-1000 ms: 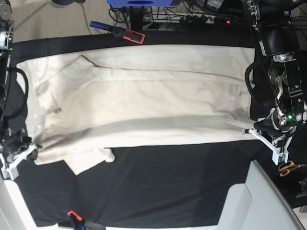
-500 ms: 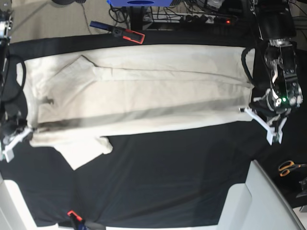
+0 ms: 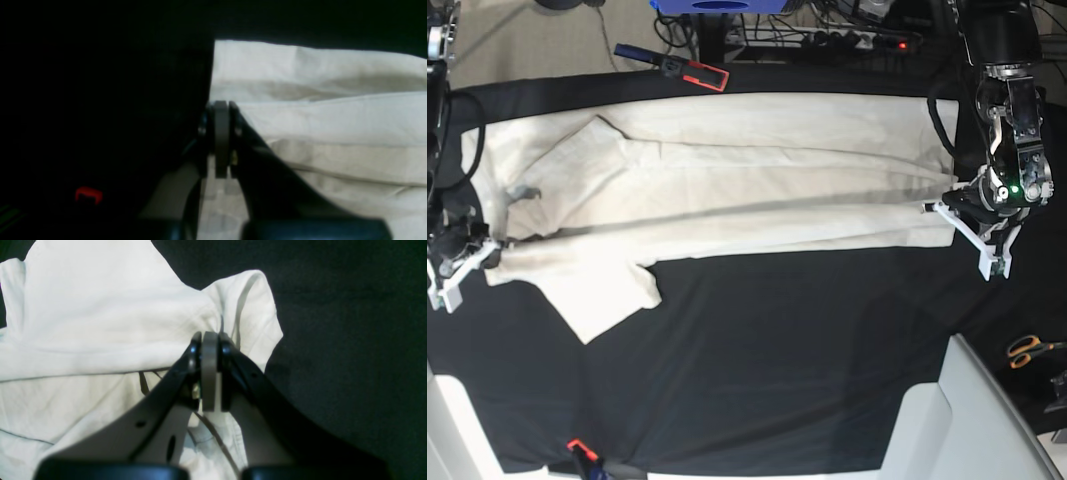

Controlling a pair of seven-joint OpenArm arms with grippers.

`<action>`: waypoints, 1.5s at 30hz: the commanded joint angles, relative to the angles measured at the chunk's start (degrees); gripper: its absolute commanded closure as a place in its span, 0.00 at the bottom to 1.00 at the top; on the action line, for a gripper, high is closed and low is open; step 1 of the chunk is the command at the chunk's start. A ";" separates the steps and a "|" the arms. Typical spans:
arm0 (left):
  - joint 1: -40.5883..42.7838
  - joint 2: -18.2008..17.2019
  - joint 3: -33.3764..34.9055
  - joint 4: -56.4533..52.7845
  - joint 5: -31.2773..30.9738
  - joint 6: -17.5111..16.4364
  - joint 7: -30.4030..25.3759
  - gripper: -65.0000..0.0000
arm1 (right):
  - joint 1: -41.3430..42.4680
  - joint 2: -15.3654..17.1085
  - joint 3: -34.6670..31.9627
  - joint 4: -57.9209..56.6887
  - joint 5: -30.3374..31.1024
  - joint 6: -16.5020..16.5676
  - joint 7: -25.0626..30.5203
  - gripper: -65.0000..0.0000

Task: Fold the T-shirt properly

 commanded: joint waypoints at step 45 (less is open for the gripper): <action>3.35 -0.73 -0.23 0.49 0.38 0.49 -1.12 1.00 | -6.88 -2.16 6.36 8.98 0.13 -0.28 -4.37 1.00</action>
